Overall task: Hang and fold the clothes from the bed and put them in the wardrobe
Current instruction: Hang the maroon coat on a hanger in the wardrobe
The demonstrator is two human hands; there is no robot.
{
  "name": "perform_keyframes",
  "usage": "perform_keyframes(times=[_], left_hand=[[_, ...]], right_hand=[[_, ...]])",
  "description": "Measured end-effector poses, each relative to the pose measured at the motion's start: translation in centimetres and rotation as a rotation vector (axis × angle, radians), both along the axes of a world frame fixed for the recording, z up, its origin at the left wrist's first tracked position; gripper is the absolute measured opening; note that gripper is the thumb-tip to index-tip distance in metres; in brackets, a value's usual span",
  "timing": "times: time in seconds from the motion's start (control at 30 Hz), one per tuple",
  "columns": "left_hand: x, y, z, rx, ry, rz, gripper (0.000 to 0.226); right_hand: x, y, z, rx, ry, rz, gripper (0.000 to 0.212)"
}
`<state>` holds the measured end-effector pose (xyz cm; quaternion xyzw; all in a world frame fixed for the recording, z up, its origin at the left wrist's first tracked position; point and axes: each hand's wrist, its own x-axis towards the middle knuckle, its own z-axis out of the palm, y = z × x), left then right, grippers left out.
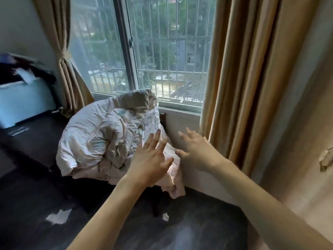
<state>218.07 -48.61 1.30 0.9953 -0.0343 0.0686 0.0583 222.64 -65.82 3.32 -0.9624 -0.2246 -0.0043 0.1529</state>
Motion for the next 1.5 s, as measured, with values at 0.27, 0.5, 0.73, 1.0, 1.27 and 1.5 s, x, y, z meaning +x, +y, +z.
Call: perform_keyframes(times=[0.27, 0.5, 0.73, 1.0, 1.27, 1.5], left_hand=[[3.7, 4.4, -1.8, -0.010, 0.030, 0.243, 0.073], [6.1, 10.0, -1.8, -0.053, 0.038, 0.405, 0.070], [8.5, 17.6, -1.1, -0.112, -0.090, 0.511, 0.073], [9.1, 28.5, -1.6, -0.110, -0.110, 0.698, 0.071], [3.5, 35.9, -3.5, -0.077, -0.043, 0.960, 0.073], [-1.9, 40.8, -4.6, -0.069, 0.027, 1.222, 0.076]], right_hand=[[8.4, 6.8, -0.4, -0.030, -0.037, 0.256, 0.068], [12.5, 14.3, -1.4, -0.010, -0.040, 0.425, 0.061], [15.6, 24.1, -1.4, -0.094, -0.043, 0.566, 0.061], [18.4, 35.8, -0.7, -0.121, -0.065, 0.702, 0.065], [15.9, 46.4, -2.5, -0.160, 0.006, 0.936, 0.068], [11.8, 55.9, -4.2, -0.177, 0.034, 1.172, 0.068]])
